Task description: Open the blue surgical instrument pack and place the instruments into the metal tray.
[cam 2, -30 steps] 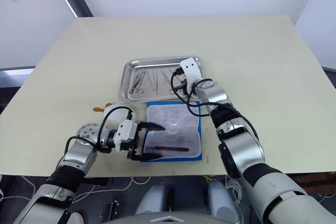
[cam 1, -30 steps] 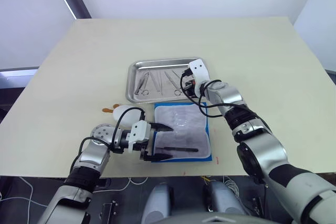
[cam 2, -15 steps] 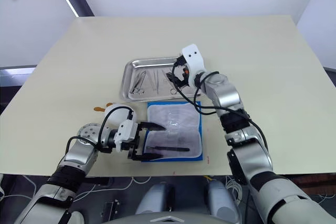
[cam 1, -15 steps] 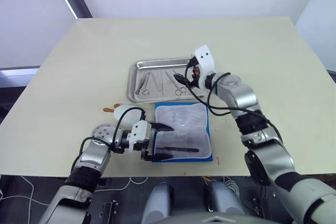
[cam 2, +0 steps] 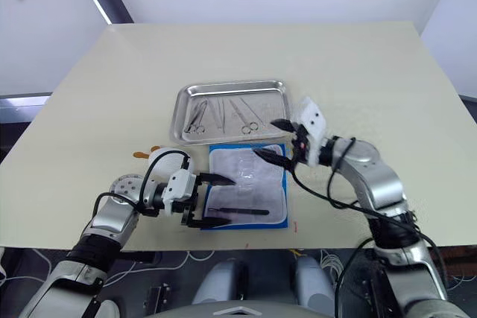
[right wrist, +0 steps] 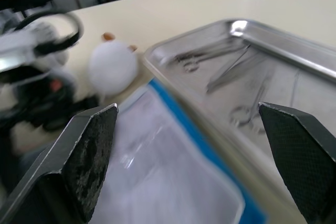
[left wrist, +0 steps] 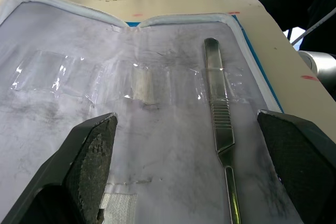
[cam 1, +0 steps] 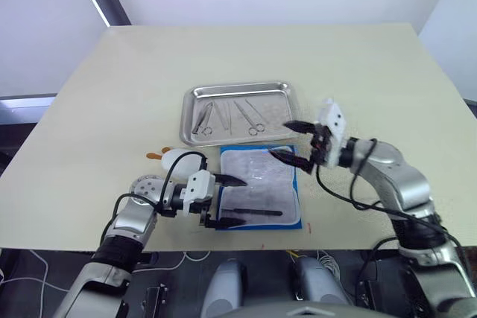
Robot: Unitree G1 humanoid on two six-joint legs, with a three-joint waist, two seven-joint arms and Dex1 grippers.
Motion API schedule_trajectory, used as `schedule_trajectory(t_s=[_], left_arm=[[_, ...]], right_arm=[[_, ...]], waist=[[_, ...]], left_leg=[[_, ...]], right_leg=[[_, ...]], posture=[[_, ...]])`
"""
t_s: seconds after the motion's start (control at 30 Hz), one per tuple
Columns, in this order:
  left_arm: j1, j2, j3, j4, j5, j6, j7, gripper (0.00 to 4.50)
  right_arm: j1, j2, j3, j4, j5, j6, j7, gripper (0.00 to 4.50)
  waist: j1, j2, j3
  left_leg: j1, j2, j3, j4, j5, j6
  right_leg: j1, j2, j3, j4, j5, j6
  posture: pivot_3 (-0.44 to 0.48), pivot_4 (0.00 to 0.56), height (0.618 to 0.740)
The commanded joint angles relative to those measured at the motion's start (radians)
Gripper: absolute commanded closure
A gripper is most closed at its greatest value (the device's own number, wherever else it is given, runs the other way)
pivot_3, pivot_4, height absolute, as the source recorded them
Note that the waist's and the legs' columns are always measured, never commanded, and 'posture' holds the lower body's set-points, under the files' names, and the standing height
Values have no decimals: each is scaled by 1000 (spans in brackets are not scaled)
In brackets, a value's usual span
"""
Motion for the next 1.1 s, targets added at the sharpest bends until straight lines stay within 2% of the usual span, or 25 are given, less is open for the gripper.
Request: schedule_trajectory(t_s=[0.03, 0.23, 0.4, 0.53, 0.7, 0.8, 0.93, 1.1], left_arm=[[34, 21, -34, 52, 62, 51, 2, 0], [31, 29, -33, 59, 61, 48, -4, 0], [27, 29, -33, 70, 62, 42, -11, 0], [20, 28, -34, 80, 63, 37, -17, 0], [8, 23, -37, 93, 65, 34, -23, 0], [3, 20, -40, 98, 66, 33, -27, 0], [-2, 18, -40, 100, 67, 35, -30, 0], [-1, 20, -41, 92, 68, 41, -31, 0]], right_arm=[[55, -71, -91, -85, 114, -97, 152, 37], [156, -279, -213, -70, 227, -177, 427, 37], [162, -402, -280, -27, 271, -194, 541, 37], [149, -459, -309, -27, 297, -194, 591, 37], [136, -455, -298, -54, 263, -224, 537, 37], [170, -432, -248, -85, 207, -238, 472, 37], [196, -387, -150, -125, 107, -231, 361, 37], [158, -246, 41, -124, -40, -245, 210, 37]], waist=[[0, 0, 0], [1, -2, 2], [-1, -4, 4], [1, -4, 4], [1, -4, 4], [1, -4, 4], [2, -4, 4], [1, -4, 4]], left_leg=[[0, 0, 0, 0, 0, 0], [0, 0, 0, 0, 0, 0], [1, 1, 0, 0, 0, 0], [1, 1, 0, 0, 0, 0], [1, 1, 0, 0, 0, 0], [1, 1, 0, 0, 0, 0], [1, 1, 0, 0, 0, 0], [1, 1, 0, 0, 0, 0]], right_leg=[[0, 0, 0, 0, 0, 0], [0, 0, 0, -1, 0, 0], [1, 1, 1, -1, 0, 0], [0, 2, 1, -1, 0, 0], [0, 1, 1, -1, 0, 0], [0, 1, 1, -1, 0, 0], [0, 1, 1, -1, 0, 0], [0, 2, 1, 0, 0, 0]], posture=[[0, 150, 740], [0, 150, 740], [0, 150, 740], [0, 150, 740], [0, 150, 740], [0, 150, 740], [0, 150, 740], [0, 150, 740]])
